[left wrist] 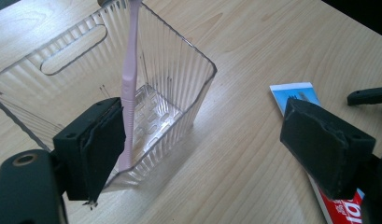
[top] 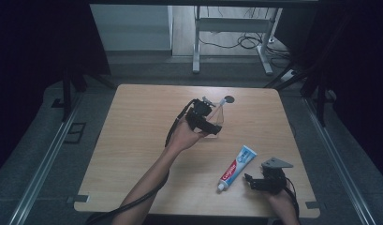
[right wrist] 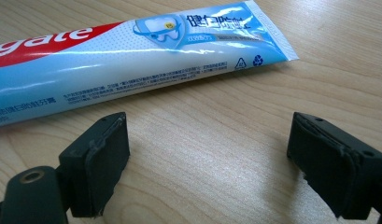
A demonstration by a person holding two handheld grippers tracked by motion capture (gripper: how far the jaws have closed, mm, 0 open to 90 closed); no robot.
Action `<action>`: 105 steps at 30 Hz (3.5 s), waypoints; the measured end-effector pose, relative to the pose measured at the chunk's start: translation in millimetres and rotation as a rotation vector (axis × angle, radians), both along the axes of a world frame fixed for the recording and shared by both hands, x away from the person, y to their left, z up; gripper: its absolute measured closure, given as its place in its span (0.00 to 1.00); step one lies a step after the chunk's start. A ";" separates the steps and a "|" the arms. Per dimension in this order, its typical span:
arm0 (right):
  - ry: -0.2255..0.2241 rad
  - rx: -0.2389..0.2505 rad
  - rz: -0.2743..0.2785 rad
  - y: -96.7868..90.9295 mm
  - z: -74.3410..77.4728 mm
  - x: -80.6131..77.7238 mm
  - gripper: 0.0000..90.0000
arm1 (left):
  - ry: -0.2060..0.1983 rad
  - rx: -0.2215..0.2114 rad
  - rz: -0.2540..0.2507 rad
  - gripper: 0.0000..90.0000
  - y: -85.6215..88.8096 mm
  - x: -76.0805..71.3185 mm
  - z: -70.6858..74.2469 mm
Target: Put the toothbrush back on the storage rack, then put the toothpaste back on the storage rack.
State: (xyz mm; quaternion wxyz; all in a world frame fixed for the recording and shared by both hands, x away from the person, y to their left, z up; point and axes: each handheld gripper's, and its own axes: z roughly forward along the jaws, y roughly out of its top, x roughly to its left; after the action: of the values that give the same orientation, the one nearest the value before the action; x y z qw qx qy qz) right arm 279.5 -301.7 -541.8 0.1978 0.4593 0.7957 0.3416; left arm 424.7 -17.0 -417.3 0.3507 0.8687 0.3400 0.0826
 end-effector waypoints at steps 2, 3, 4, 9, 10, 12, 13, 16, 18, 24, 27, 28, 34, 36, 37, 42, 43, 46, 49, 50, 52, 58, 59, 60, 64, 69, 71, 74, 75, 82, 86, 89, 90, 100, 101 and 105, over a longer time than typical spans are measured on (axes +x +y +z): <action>0.000 0.000 0.000 0.0 0.0 0.0 0.14 | -0.001 -0.001 -0.003 0.16 0.7 -2.5 -0.2; 0.000 0.000 0.000 0.0 0.0 0.0 0.14 | -0.008 0.001 -0.011 0.16 1.3 -3.2 -0.2; 0.000 0.000 0.001 0.0 0.0 0.0 0.14 | -0.008 -0.003 -0.011 0.16 1.5 -4.7 -0.1; 0.000 0.000 0.000 0.0 0.0 0.0 0.14 | -0.022 -0.005 -0.017 0.16 3.5 -10.4 0.5; 0.001 0.001 0.000 0.0 0.0 0.0 0.14 | -0.022 -0.001 -0.018 0.16 4.3 -11.6 0.8; -0.001 0.001 0.001 0.0 0.0 0.1 0.14 | -0.029 -0.007 -0.019 0.16 5.1 -14.0 0.5; 0.001 0.001 0.000 0.0 0.0 0.0 0.14 | -0.028 -0.010 -0.018 0.16 5.5 -15.4 0.3; 0.001 0.001 0.000 0.0 0.0 0.0 0.14 | -0.036 -0.010 -0.021 0.16 7.1 -19.2 -0.1; 0.000 0.001 0.000 0.0 0.0 0.0 0.14 | -0.038 -0.013 -0.022 0.16 8.4 -21.5 -0.5; 0.001 0.001 0.000 0.0 0.0 0.0 0.14 | -0.045 -0.011 -0.023 0.15 13.6 -27.1 -3.0; 0.001 0.001 0.000 0.1 0.0 0.0 0.14 | -0.048 -0.019 -0.023 0.15 16.7 -29.7 -4.9; 0.001 0.001 -0.001 0.1 0.0 0.0 0.14 | -0.047 -0.016 -0.026 0.15 17.8 -30.7 -5.2; 0.001 0.001 -0.001 0.1 0.0 -0.1 0.14 | -0.049 -0.024 -0.027 0.15 22.6 -37.4 -9.2; 0.001 0.001 0.000 0.1 0.0 0.0 0.14 | -0.052 -0.020 -0.031 0.15 24.0 -39.4 -11.3; 0.001 0.001 0.000 0.1 0.0 0.0 0.14 | -0.051 -0.024 -0.026 0.15 24.3 -40.9 -12.7; 0.001 0.001 -0.001 0.1 0.1 -0.1 0.14 | -0.051 -0.023 -0.029 0.15 29.0 -45.9 -18.1; 0.001 0.001 -0.001 0.1 0.1 0.0 0.14 | -0.052 -0.024 -0.029 0.15 29.7 -47.1 -19.2; 0.001 0.001 0.000 0.0 0.1 0.0 0.14 | -0.064 -0.012 -0.033 0.15 32.7 -50.6 -21.8; 0.001 0.000 0.000 0.0 0.1 0.0 0.14 | -0.065 -0.013 -0.033 0.15 36.8 -54.3 -23.6; 0.001 0.001 0.000 0.1 0.1 0.0 0.14 | -0.068 -0.015 -0.032 0.15 38.3 -55.5 -24.2; 0.001 0.000 0.001 0.0 0.1 0.0 0.14 | -0.068 -0.019 -0.028 0.15 40.9 -57.9 -24.8; 0.000 0.001 0.000 0.1 0.0 0.0 0.14 | -0.087 -0.020 -0.034 0.15 48.2 -65.2 -24.8; 0.000 0.000 0.000 0.0 0.0 0.0 0.14 | -0.086 -0.024 -0.031 0.15 48.9 -66.9 -25.1; 0.000 0.000 0.000 0.1 0.1 0.0 0.14 | -0.092 -0.022 -0.037 0.15 50.0 -67.9 -25.3; 0.000 0.000 0.000 0.0 0.1 0.0 0.14 | -0.096 -0.024 -0.039 0.15 53.0 -73.1 -27.9; 0.000 0.000 0.002 0.0 0.1 0.1 0.14 | -0.094 -0.026 -0.039 0.15 56.3 -77.5 -31.4; 0.000 0.001 0.001 0.1 0.1 0.0 0.14 | -0.092 -0.027 -0.040 0.15 57.7 -79.2 -32.8; 0.001 0.002 0.000 0.1 0.1 0.0 0.14 | -0.089 -0.026 -0.041 0.15 59.6 -82.0 -35.7; 0.002 0.002 0.000 0.1 0.1 0.0 0.14 | -0.088 -0.026 -0.042 0.15 60.3 -82.8 -37.0; -0.001 0.000 0.001 0.0 0.1 0.1 0.14 | -0.075 -0.029 -0.037 0.15 66.6 -88.2 -46.2; 0.001 0.001 0.001 0.1 0.1 0.1 0.14 | -0.074 -0.032 -0.036 0.16 70.3 -92.6 -50.5; 0.001 0.002 0.000 0.1 0.1 0.0 0.14 | -0.069 -0.038 -0.033 0.16 72.8 -96.4 -54.1; 0.001 0.002 0.000 0.1 0.1 0.0 0.14 | -0.067 -0.036 -0.036 0.16 73.6 -97.6 -55.4; 0.002 0.002 -0.001 0.2 0.1 -0.1 0.14 | -0.068 -0.017 -0.042 0.16 83.4 -108.8 -77.2; 0.002 0.002 -0.001 0.2 0.1 -0.1 0.14 | -0.066 -0.014 -0.041 0.16 84.6 -109.7 -79.1; 0.001 0.002 0.000 0.2 0.1 0.0 0.14 | -0.066 -0.012 -0.043 0.16 89.0 -113.6 -85.9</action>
State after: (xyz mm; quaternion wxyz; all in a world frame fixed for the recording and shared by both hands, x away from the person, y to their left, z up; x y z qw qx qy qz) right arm 279.5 -301.6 -541.7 0.1968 0.4600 0.7954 0.3420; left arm 311.0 72.0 -503.2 0.3686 0.8706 0.3098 0.1016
